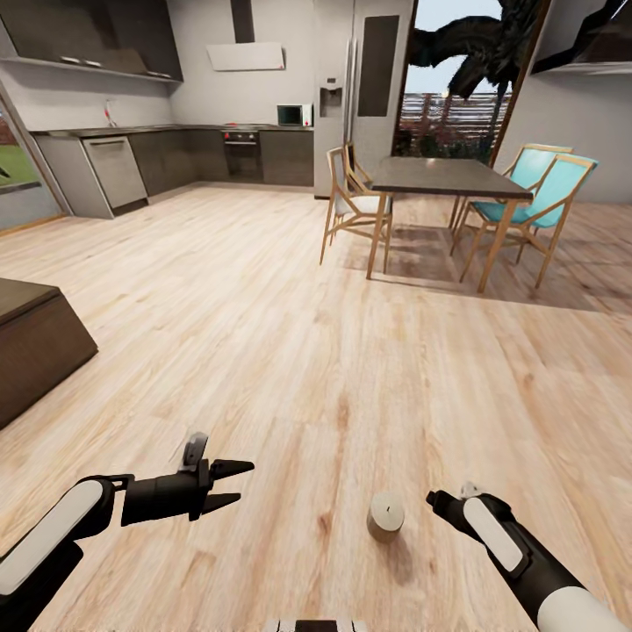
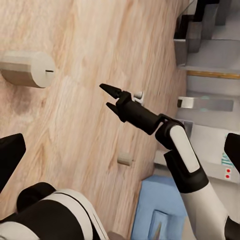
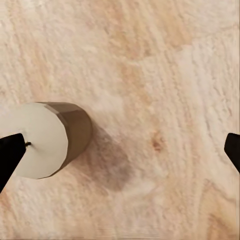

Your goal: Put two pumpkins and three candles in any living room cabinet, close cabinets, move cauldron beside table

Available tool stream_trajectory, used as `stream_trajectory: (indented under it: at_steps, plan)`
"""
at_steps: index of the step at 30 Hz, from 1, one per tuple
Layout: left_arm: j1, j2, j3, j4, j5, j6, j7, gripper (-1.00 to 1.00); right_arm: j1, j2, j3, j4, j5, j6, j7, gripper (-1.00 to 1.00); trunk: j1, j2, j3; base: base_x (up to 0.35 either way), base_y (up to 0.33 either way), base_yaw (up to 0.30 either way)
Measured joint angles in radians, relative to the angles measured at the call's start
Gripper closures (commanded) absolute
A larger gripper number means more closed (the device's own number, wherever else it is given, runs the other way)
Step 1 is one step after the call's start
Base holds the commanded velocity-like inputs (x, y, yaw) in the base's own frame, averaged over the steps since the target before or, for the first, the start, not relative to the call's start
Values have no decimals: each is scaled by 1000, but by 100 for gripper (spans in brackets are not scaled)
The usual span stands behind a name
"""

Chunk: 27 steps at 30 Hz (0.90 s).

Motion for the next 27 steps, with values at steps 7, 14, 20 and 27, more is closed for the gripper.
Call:
stream_trajectory:
  at_steps: [7,14,20,27]
  plan:
    - [0,0,0,0,0,0,0,-100,-4,1,120,7,1,1,56,-100,3,-2,-27,0,0,0]
    - [0,0,0,0,0,0,0,-100,-4,13,143,5,0,5,61,-100,6,-3,-54,0,0,0]
    - [0,0,0,-1,0,0,0,-100,-6,76,206,9,55,12,62,-100,9,-5,-77,0,0,0]
    - [0,0,0,-1,0,0,0,-100,-8,114,218,14,124,14,62,-100,12,-6,-104,0,0,0]
